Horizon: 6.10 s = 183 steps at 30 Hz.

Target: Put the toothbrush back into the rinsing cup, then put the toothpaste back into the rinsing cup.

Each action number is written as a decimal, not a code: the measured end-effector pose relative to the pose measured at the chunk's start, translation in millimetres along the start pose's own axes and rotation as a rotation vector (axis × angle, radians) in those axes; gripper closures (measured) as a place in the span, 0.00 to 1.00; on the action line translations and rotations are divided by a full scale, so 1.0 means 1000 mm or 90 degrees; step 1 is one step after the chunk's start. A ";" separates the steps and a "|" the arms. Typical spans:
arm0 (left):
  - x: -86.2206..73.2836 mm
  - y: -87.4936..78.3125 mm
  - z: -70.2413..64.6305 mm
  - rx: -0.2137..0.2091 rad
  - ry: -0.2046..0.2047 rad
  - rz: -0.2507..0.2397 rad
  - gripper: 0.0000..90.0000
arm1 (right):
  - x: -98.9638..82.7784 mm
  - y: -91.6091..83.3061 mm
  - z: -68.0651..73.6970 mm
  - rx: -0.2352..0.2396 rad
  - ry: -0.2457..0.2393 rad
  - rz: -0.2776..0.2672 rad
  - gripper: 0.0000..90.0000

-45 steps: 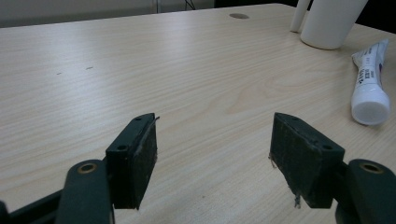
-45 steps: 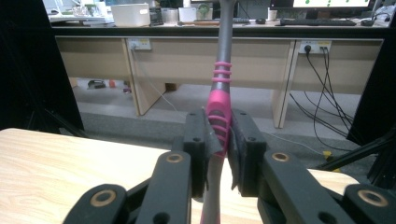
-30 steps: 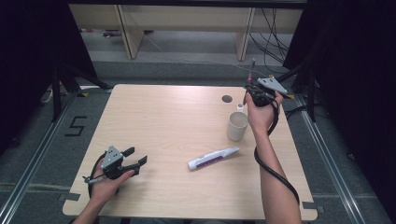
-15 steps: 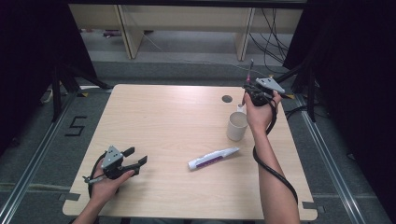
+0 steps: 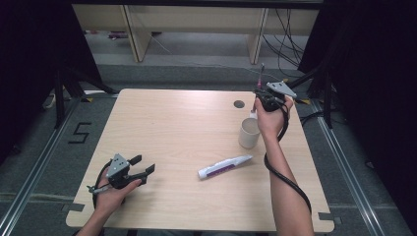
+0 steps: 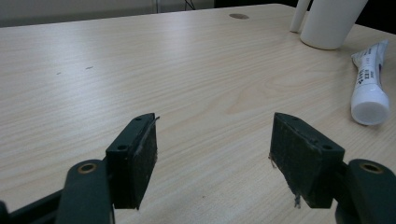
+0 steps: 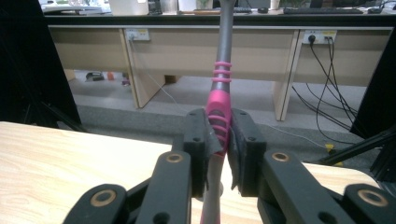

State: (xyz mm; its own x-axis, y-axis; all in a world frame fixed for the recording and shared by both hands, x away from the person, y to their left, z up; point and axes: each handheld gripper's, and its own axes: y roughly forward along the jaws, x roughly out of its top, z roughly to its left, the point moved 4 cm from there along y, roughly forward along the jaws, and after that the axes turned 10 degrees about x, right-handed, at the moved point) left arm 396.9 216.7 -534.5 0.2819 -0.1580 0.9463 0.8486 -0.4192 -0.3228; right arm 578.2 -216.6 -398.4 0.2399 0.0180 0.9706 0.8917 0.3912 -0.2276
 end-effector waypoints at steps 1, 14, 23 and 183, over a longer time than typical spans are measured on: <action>0.000 0.000 -0.001 -0.003 -0.012 -0.002 0.35 | 0.000 0.001 0.000 0.003 0.003 0.002 0.87; -0.001 0.000 -0.002 -0.002 -0.017 0.001 0.35 | -0.004 0.005 -0.001 0.001 0.000 0.021 0.87; -0.001 0.000 -0.002 -0.002 -0.018 0.001 0.35 | -0.008 0.007 -0.002 -0.002 0.006 0.030 0.87; 0.000 0.001 -0.004 -0.001 0.015 0.009 0.35 | -0.090 -0.092 0.037 0.248 -0.064 0.525 0.47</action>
State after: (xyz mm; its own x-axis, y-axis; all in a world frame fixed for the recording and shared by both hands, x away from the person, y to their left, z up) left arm 396.3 212.5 -535.1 0.2838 -0.1850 0.9409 0.8436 -0.4183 -0.3367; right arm 460.4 -220.0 -462.5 0.6919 0.5018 0.5191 0.2568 0.5010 -0.8265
